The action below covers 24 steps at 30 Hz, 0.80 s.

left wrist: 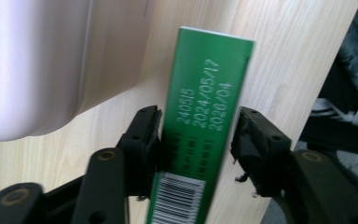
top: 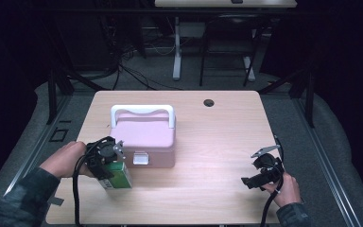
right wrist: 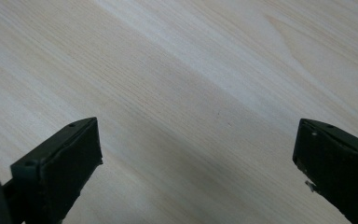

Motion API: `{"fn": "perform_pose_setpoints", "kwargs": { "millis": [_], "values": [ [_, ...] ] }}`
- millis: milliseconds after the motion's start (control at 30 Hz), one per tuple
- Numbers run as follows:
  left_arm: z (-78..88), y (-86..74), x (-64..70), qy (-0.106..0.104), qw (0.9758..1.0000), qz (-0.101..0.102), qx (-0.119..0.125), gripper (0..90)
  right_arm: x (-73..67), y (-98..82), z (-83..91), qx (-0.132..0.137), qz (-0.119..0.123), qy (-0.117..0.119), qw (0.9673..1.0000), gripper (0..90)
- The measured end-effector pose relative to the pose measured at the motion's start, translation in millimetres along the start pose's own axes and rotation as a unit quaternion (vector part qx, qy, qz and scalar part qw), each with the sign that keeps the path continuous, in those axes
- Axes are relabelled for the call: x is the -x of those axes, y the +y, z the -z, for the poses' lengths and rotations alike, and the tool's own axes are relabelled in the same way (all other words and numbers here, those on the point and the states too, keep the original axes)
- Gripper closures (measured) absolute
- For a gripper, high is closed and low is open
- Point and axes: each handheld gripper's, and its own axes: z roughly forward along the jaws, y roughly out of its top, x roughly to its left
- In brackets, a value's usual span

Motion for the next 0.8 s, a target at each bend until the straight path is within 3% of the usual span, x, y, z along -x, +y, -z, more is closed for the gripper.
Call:
{"fn": "perform_pose_setpoints", "kwargs": {
  "millis": [333, 667, 733, 767, 800],
  "values": [
    [-4.6, 8.5, 1.2, -0.007, 0.9991, -0.017, -0.038, 58.5, 0.4, -0.2, -0.7, -0.005, 0.001, 0.000, 1.0000, 0.8],
    [-3.9, 10.8, 6.5, -0.004, 0.9982, -0.037, -0.047, 63.3, 0.5, -0.3, -0.4, -0.003, 0.001, -0.002, 1.0000, 1.1],
    [-2.8, 11.6, 6.8, -0.012, 0.9978, -0.041, -0.051, 63.5, 0.6, -0.3, -0.4, -0.003, 0.002, -0.003, 1.0000, 1.2],
    [-3.6, 11.1, 8.6, -0.001, 0.9981, -0.042, -0.045, 63.6, 0.5, -0.3, -0.4, -0.003, 0.000, -0.001, 1.0000, 1.2],
    [-3.5, 11.1, 9.4, -0.002, 0.9983, -0.037, -0.044, 63.7, 0.5, -0.3, -0.3, -0.003, 0.000, -0.001, 1.0000, 1.1]
  ]
}}
